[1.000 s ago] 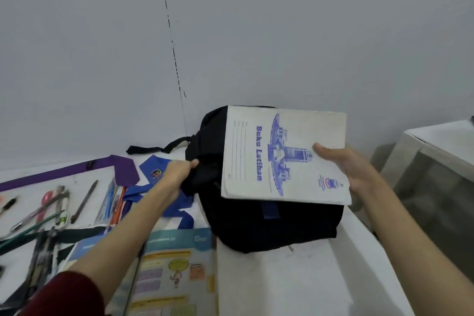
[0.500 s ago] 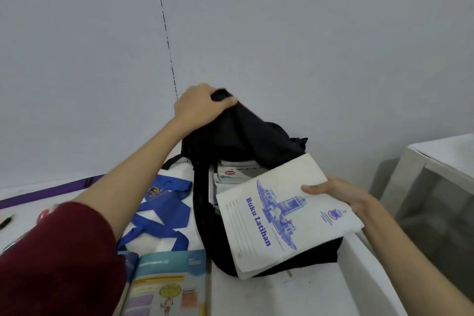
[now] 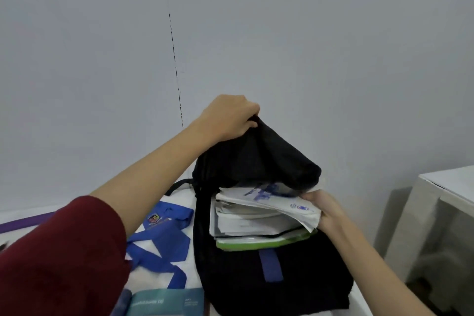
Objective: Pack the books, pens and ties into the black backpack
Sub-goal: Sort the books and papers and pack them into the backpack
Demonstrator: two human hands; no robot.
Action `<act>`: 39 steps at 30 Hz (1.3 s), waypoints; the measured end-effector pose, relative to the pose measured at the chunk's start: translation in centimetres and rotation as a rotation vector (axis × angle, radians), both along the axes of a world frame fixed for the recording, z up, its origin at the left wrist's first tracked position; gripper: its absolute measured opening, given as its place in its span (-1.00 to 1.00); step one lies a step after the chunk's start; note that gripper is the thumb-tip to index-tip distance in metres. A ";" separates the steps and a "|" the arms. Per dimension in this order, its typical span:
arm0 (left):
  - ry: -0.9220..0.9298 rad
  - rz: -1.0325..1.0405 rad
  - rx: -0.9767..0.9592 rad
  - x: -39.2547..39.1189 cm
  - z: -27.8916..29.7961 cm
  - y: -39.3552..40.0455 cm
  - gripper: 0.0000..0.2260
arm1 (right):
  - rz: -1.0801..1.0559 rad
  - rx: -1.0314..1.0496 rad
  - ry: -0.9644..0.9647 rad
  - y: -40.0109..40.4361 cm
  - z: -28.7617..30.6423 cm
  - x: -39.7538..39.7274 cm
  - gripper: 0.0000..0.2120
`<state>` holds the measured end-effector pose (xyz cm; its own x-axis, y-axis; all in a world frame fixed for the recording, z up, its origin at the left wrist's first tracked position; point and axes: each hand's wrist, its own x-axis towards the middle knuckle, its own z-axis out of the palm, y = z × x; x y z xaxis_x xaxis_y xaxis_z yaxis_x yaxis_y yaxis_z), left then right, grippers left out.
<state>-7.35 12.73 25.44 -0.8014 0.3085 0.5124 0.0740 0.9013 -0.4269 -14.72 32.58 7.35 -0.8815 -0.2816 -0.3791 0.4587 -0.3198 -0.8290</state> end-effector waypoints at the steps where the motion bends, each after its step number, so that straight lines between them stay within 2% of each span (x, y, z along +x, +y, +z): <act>1: 0.078 -0.013 0.006 -0.3 -0.2 0.3 -0.75 | -0.062 -0.035 -0.006 -0.8 -0.6 -0.4 -0.77; 5: 0.257 -0.001 0.086 -0.8 0.5 1.0 -0.77 | -0.204 -0.169 0.037 -4.4 -0.9 -0.5 -0.75; 10: 0.266 0.036 0.074 -1.0 1.0 1.7 -0.76 | 0.004 -0.366 -0.054 -9.0 0.1 0.5 -0.80; 14: 0.242 0.037 0.068 -0.7 1.3 1.7 -0.76 | 0.138 -0.364 -0.042 -10.8 0.5 0.9 -0.85; 16: 0.243 0.040 0.068 -0.6 1.5 1.4 -0.76 | 0.255 -0.199 0.010 -10.1 0.6 0.9 -0.83; 19: 0.244 0.031 0.087 -0.4 1.7 0.8 -0.76 | 0.492 0.384 0.263 -8.0 1.0 1.3 -0.61; 21: 0.241 0.027 0.102 -0.4 1.7 0.5 -0.76 | 0.415 0.706 0.541 -7.1 0.7 1.4 -0.59; 23: 0.236 0.033 0.105 -0.5 1.7 0.5 -0.76 | 0.126 0.932 0.917 -6.6 0.1 0.7 -0.62; 24: 0.236 0.036 0.101 -0.5 1.7 0.6 -0.76 | 0.066 1.044 1.102 -6.5 0.0 0.5 -0.71; 25: 0.235 0.040 0.096 -0.5 1.6 0.7 -0.76 | 0.106 1.164 1.241 -6.4 0.1 0.4 -0.74; 26: 0.235 0.043 0.090 -0.4 1.6 0.7 -0.76 | 0.236 1.269 1.304 -6.4 -0.1 0.0 -0.65; 28: 0.234 0.046 0.074 -0.4 1.6 0.8 -0.75 | 0.460 1.327 1.272 -6.4 -0.8 -0.6 -0.56; 29: 0.234 0.047 0.069 -0.3 1.6 0.7 -0.75 | 0.499 1.317 1.250 -6.7 -1.1 -0.8 -0.57; 36: 0.230 0.050 0.046 0.4 1.8 0.8 -0.76 | 0.474 1.193 1.082 -9.3 -1.5 -2.4 -0.62; 39: 0.230 0.050 0.066 0.5 1.7 1.0 -0.77 | 0.484 1.221 1.069 -9.4 -1.5 -2.8 -0.62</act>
<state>-6.89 13.69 27.16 -0.6746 0.2310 0.7011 -0.0639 0.9279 -0.3672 -17.52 23.21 5.88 -0.7956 -0.5972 0.1018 -0.5724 0.6860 -0.4491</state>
